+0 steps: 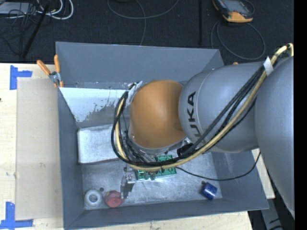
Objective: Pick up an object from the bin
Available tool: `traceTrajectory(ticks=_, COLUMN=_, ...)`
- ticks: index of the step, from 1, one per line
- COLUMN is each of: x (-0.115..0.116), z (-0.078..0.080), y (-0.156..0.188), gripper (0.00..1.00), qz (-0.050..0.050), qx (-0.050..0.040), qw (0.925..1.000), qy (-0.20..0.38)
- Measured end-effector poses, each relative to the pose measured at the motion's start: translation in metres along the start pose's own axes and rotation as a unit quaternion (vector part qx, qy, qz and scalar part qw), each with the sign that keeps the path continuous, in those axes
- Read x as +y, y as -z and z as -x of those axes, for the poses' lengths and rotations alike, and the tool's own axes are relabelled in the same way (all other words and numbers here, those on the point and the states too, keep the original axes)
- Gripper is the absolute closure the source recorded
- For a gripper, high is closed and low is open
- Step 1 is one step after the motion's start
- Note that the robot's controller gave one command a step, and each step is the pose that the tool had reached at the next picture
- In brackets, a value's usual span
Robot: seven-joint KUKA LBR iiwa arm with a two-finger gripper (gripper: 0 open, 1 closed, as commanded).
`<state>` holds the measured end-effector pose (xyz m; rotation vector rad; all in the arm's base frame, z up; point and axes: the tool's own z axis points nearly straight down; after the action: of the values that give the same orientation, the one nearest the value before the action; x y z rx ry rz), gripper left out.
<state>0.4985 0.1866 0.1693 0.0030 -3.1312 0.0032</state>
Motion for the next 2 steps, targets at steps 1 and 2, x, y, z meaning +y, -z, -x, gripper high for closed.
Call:
traceTrajectory(ticks=1, x=-0.010, z=-0.013, y=-0.095, gripper=0.00, qz=0.005, qx=-0.0193, qw=0.9998, qy=0.008)
traceTrajectory(ticks=2, x=-0.017, z=-0.021, y=-0.069, gripper=0.00, qz=0.002, qx=-0.0073, qw=0.9998, qy=-0.019)
